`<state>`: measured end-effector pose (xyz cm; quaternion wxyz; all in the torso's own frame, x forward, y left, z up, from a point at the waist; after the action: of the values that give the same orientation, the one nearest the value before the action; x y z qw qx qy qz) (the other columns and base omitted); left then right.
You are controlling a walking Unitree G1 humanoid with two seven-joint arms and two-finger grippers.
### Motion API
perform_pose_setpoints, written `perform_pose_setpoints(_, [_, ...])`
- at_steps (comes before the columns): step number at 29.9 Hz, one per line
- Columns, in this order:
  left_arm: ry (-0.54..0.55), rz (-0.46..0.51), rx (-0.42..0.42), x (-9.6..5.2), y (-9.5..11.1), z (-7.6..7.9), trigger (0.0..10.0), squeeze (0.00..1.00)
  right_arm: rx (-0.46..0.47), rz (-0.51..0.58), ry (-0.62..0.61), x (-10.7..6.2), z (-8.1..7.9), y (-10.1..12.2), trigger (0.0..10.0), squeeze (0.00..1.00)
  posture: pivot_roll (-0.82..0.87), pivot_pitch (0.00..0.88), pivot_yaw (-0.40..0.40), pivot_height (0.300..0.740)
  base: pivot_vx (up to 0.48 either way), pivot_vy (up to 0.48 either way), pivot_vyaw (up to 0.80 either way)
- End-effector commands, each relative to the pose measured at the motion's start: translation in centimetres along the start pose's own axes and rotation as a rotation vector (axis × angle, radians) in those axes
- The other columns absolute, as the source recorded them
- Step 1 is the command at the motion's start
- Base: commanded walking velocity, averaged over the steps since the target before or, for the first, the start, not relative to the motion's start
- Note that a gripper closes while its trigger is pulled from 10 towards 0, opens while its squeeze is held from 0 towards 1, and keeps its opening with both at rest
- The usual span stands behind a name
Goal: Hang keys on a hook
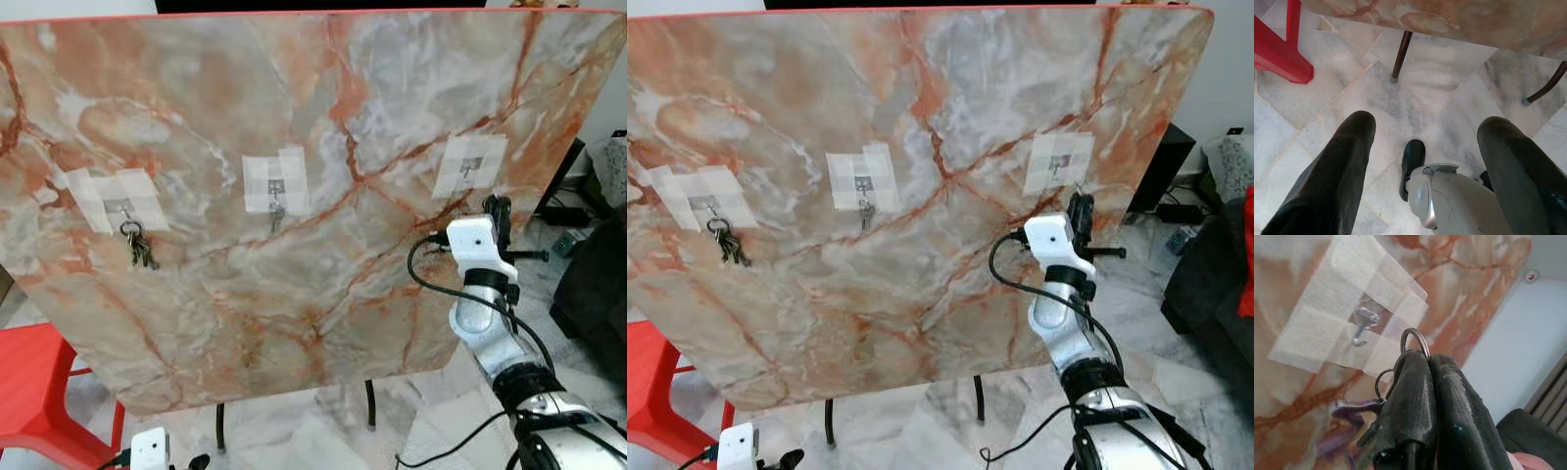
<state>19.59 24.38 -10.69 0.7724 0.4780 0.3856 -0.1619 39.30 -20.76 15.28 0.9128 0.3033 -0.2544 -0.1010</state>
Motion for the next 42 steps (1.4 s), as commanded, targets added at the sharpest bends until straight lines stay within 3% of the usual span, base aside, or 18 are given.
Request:
perform_pose_setpoints(1, [0.004,-0.019,0.004,0.0,-0.5,-0.1,10.0,0.0,-0.007,0.014,-0.009,0.8,0.5,0.3,10.0,0.0,0.04,0.0,-0.033,0.74,0.0,0.0,0.0])
perform_pose_setpoints(15, [0.003,-0.02,-0.001,0.0,-0.6,0.1,10.0,0.0,0.028,-0.049,0.042,1.2,-0.1,-0.1,10.0,0.0,0.05,0.0,-0.038,0.74,0.0,0.0,0.0])
perform_pose_setpoints(42, [-0.001,-0.01,-0.01,0.0,-0.5,0.2,10.0,0.0,0.009,-0.022,0.088,2.4,0.0,0.6,10.0,0.0,0.06,0.0,-0.044,0.74,0.0,0.0,0.0])
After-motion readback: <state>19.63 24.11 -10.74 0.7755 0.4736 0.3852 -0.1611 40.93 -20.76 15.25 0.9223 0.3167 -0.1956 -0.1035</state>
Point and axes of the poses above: a point about 5 cm out from each wrist's last joint towards the gripper, its own x axis pointing out of the wrist towards the gripper, its own y axis along the axis of the wrist's last joint, z = x × y, the point moved 4 cm from there along x, pointing out of the wrist towards the gripper, and after that the axes turned 14 degrees about -x, right-handed, at the moved point
